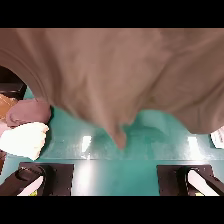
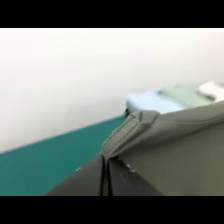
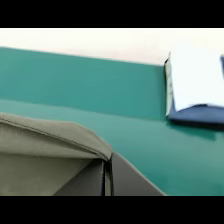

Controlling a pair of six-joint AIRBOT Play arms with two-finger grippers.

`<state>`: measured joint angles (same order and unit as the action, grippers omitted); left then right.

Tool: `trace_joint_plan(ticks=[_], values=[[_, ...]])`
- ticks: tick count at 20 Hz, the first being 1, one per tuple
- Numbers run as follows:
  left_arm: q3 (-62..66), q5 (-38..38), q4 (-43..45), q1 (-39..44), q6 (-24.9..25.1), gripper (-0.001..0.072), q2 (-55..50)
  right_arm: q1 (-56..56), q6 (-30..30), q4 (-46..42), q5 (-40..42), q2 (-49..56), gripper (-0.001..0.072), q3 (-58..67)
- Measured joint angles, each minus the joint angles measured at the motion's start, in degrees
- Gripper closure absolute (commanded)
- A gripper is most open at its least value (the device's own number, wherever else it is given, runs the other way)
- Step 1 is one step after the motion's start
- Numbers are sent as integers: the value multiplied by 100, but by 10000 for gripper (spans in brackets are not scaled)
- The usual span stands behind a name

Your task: Fold the shirts.

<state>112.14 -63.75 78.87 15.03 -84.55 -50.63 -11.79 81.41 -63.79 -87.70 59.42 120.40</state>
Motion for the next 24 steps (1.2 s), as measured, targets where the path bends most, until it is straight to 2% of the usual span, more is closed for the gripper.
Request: trace_joint_plan(ticks=[5,10,11,12,13,14,16,19,21,24], values=[[-1272,-94,1283,-81,-339,683,-1054,579,98,-247,7,953,693,-1025],[-2055,372,1047,-601,-612,681,-2763,1340,133,-732,297,2339,689,-1576],[-2109,426,951,-708,-629,679,-3056,1460,138,-752,402,2594,628,-1613],[-2144,479,894,-793,-647,507,-3268,1556,140,-848,522,2833,393,-1641],[-2175,514,929,-885,-651,162,-3442,1596,140,-1003,612,3014,254,-1661],[-2194,509,896,-960,-667,76,-3578,1648,160,-992,737,3174,253,-1672],[-2138,481,544,-1029,-660,91,-3720,1714,138,-629,774,3368,263,-1694],[-1976,-131,422,-1252,-483,91,-3781,1552,57,-293,702,3399,281,-1858],[-2146,-535,144,-1366,-278,90,-3611,1397,-74,96,553,3156,281,-2262],[-2977,-697,-127,-1462,-120,90,-2979,1123,-234,398,525,2503,281,-3279]])
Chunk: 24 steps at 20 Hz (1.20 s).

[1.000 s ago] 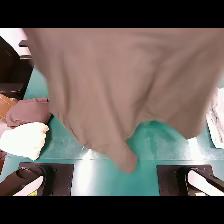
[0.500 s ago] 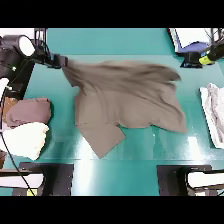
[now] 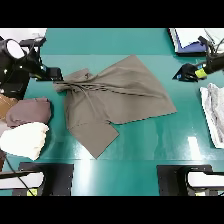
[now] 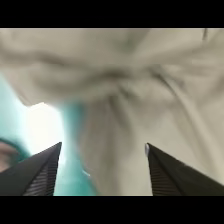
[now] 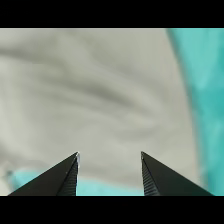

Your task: Fold the shirts.

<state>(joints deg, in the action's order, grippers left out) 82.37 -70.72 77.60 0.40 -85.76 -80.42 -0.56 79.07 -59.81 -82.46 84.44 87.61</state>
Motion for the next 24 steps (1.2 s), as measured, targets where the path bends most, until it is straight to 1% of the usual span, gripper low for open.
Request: trace_joint_plan(ticks=[3,7,9,13,18,19,20,21,22,23,24], values=[[-1408,90,-26,-63,-44,90,960,-282,-118,136,107,-785,281,-1123],[-3368,313,-144,-81,-435,90,2208,-446,-188,262,271,-1628,281,-2166],[-4166,446,-409,-72,-562,90,2629,-461,-208,313,334,-1910,281,-2461],[-5158,925,-964,-76,-651,90,2942,-487,-219,382,417,-2170,281,-2702],[-5722,1755,-1759,-83,-636,92,3038,-483,-225,531,444,-2251,281,-2774],[-5777,1904,-1952,-76,-560,107,3032,-481,-225,544,450,-2256,281,-2778],[-5814,2033,-2092,-61,-479,284,3012,-483,-225,546,461,-2262,281,-2782],[-5845,2149,-2205,-9,-398,438,2977,-483,-225,562,468,-2264,281,-2785],[-5864,2229,-2286,72,-343,468,2946,-481,-225,568,474,-2264,281,-2787],[-5871,2343,-2426,190,-293,469,2916,-483,-225,568,485,-2267,281,-2789],[-5880,2430,-2500,304,-271,561,2889,-485,-225,577,492,-2267,281,-2789]])
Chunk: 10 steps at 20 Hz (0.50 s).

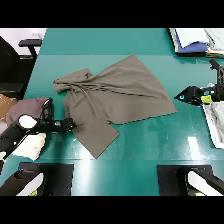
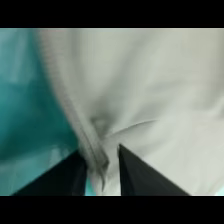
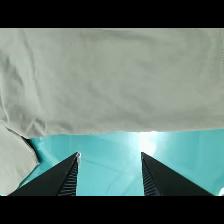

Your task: Fold the shirts.

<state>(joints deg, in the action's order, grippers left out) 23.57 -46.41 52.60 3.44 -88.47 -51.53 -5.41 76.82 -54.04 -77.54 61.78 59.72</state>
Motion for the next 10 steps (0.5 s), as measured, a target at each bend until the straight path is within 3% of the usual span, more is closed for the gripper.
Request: trace_joint_plan(ticks=[1,10], values=[[15,42,-33,74,7,675,-17,-28,0,4,4,0,281,-2],[1217,-339,197,262,136,682,-24,-1447,0,-234,192,219,260,-841]])
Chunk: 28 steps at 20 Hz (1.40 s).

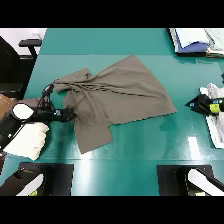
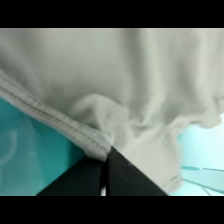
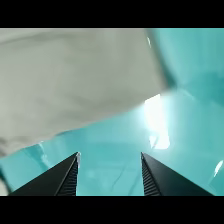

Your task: Fold the shirts.

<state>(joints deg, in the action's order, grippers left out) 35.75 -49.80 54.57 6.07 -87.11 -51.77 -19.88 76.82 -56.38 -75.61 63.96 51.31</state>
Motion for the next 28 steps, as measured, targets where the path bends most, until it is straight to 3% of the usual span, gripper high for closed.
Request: trace_joint_plan(ticks=[7,8,10,11,12,13,14,21,28], values=[[334,-131,66,7,44,682,-4,-35,-68,356,929,1226,285,-494],[345,-144,70,7,46,682,-4,72,-74,542,1034,1360,338,-487],[361,-155,72,7,48,682,-4,319,-92,758,1272,1652,352,-385],[365,-162,76,7,48,682,-4,461,-103,785,1377,1792,401,-282],[365,-164,74,7,50,682,-4,610,-111,824,1510,1934,568,-151],[367,-166,76,7,50,682,-4,739,-116,804,1591,2044,659,-35],[378,-170,76,7,52,682,-4,870,-116,807,1626,2131,694,87],[1515,-592,356,9,52,683,221,1379,-138,326,1401,1611,693,1351],[5477,-1311,850,9,55,683,476,765,-151,195,761,-125,692,4015]])
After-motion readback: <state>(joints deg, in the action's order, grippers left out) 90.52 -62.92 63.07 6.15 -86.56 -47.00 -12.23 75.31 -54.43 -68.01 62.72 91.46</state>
